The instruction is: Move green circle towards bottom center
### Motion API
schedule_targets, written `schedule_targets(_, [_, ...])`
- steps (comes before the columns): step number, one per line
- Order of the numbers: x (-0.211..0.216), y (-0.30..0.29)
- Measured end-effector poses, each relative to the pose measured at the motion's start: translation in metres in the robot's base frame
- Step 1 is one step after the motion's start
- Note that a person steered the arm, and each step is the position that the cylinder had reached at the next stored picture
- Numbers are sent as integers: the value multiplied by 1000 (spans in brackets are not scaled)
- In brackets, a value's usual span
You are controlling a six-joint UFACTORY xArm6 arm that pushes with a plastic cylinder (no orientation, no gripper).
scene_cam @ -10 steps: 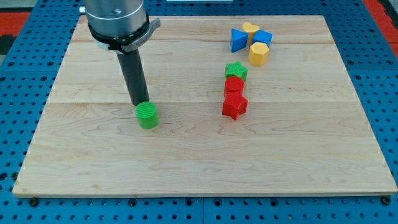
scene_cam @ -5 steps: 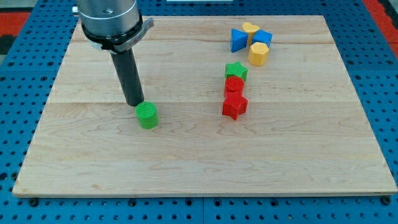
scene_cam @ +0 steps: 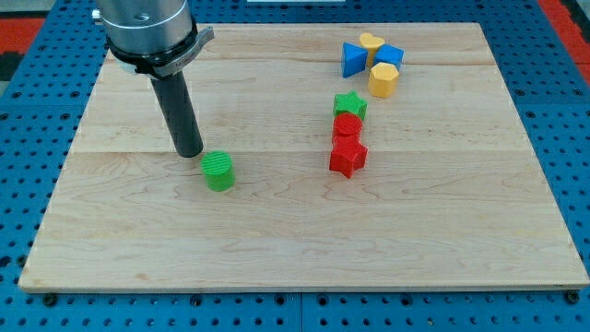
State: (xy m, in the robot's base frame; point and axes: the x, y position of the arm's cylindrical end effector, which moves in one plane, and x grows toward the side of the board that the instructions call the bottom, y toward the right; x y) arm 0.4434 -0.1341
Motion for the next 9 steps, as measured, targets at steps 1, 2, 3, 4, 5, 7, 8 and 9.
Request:
schedule_targets(1, [0,0])
schedule_targets(2, [2,-7])
schedule_targets(3, [-3,-29])
schedule_targets(4, [31,-34])
schedule_targets(5, [21,25])
schedule_targets(7, [44,86])
schedule_targets(8, [67,96])
schedule_targets(9, [103,108])
